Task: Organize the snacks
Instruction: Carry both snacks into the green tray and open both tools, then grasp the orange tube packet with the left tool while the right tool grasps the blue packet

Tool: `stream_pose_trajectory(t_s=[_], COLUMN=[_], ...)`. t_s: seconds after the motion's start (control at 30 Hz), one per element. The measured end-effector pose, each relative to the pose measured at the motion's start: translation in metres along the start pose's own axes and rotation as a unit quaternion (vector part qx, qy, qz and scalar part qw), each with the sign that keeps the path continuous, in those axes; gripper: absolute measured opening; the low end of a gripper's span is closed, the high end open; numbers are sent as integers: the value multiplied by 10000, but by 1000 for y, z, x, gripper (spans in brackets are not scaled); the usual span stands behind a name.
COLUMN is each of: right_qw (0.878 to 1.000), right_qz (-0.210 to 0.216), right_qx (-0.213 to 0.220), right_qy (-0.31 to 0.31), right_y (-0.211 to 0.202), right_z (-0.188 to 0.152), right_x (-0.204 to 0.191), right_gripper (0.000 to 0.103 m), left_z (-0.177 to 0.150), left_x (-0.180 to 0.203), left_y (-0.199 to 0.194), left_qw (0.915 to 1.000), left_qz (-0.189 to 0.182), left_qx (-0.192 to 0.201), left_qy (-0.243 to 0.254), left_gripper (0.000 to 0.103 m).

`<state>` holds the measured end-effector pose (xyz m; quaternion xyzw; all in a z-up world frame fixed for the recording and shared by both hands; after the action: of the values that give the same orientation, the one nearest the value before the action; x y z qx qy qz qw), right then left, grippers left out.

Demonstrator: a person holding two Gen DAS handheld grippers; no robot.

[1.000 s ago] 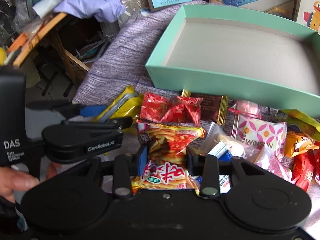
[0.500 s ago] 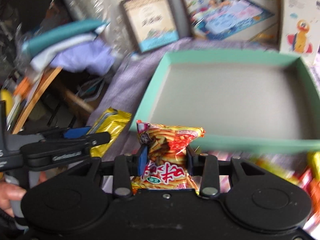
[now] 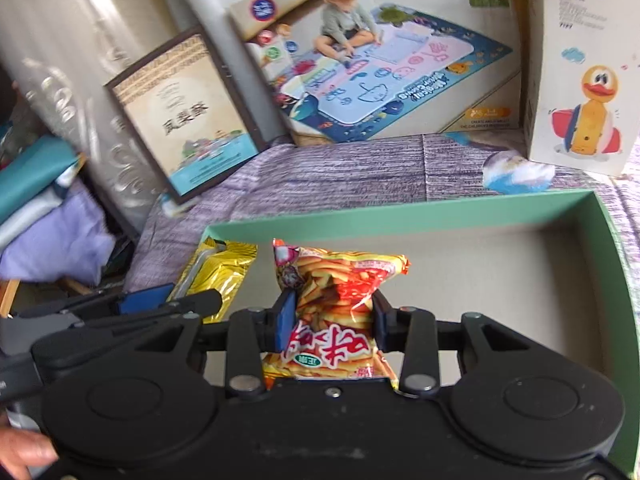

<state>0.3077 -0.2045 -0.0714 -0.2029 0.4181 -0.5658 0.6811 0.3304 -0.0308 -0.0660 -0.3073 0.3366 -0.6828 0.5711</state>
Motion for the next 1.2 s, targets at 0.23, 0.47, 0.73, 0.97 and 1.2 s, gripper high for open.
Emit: stream_pose_trajectory(t_s=[0.23, 0.47, 0.73, 0.97, 1.2], right_qw=[9996, 9993, 9996, 9995, 9993], right_qz=[157, 326, 271, 293, 347], right_qx=[-219, -47, 1, 59, 47], right_qy=[-44, 147, 94, 45, -104], right_y=[46, 47, 1, -49, -95], right_z=[12, 19, 5, -31, -78], right_x=[-1, -6, -5, 0, 0], right_gripper=[39, 101, 103, 103, 103], left_z=[2, 4, -6, -52, -120], left_x=[-2, 4, 13, 21, 42], left_y=[27, 13, -27, -60, -92], left_qw=[9998, 10000, 9998, 9998, 9977], left_qz=[102, 7, -32, -117, -393], left_qx=[-157, 30, 209, 14, -282], left_qy=[0, -6, 69, 156, 479], left_gripper=[44, 92, 103, 103, 103])
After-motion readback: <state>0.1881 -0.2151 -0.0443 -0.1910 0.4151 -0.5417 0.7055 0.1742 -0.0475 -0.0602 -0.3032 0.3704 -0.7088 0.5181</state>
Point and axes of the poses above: each gripper's, at about its wrist camera, not at the fingertips, and y roughly the way its jaws point, x to its right, z to its top, the point moved 6 cm from there along y, roughly the way its jaws point
